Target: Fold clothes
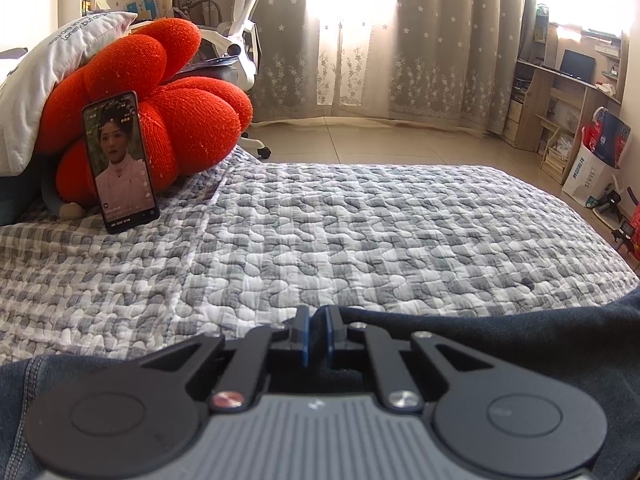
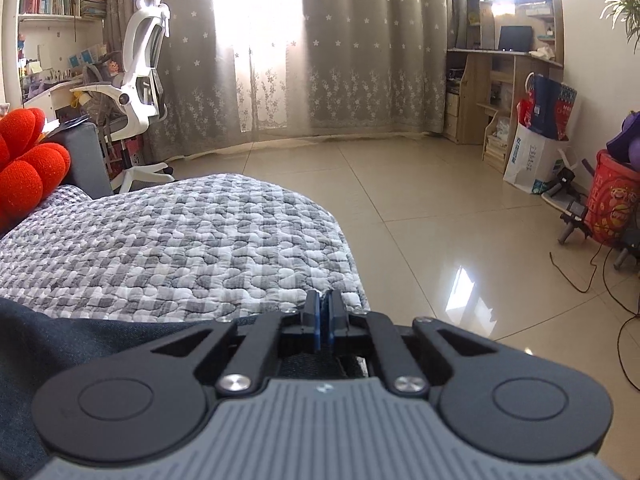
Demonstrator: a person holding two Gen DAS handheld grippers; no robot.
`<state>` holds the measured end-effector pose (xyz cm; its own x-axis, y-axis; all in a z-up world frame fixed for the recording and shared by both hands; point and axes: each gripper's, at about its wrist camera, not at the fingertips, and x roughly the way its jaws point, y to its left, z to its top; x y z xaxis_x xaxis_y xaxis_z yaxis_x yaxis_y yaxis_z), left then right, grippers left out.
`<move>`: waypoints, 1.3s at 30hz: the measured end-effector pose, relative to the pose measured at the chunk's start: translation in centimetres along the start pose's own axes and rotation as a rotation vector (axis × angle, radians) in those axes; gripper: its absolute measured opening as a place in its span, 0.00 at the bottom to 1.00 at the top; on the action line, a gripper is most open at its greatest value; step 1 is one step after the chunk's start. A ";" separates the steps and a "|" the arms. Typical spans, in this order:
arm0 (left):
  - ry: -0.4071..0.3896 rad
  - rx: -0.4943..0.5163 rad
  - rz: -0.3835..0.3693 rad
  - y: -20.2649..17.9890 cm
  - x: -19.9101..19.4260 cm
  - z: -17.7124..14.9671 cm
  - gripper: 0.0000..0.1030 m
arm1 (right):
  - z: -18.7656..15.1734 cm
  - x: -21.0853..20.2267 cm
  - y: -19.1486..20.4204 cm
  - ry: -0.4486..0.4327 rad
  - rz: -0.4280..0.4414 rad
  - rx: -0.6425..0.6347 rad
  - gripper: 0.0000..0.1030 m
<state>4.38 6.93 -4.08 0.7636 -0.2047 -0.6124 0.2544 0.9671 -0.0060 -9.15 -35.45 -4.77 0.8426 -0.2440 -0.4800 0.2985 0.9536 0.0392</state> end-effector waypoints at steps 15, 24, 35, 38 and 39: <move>0.040 0.024 0.037 -0.5 1.9 0.6 0.08 | 0.5 4.4 -0.8 0.076 -0.069 -0.006 0.04; -0.035 0.147 0.030 -3.2 0.1 1.0 0.44 | 0.6 5.1 -2.2 0.119 -0.028 0.096 0.20; -0.002 0.314 -0.220 -9.5 1.5 -1.1 0.48 | -0.2 5.1 2.5 0.128 0.240 0.038 0.37; -0.006 0.351 -0.233 -9.2 1.7 -1.7 0.54 | -1.0 5.1 1.3 0.110 0.223 0.062 0.35; 0.008 0.343 -0.229 -8.7 1.6 -1.5 0.58 | -1.0 4.9 0.7 0.109 0.207 0.076 0.35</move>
<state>2.50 -1.58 -6.25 0.6600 -0.4058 -0.6323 0.6009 0.7903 0.1200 -5.27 -35.76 -7.96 0.8371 -0.0203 -0.5466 0.1610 0.9642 0.2109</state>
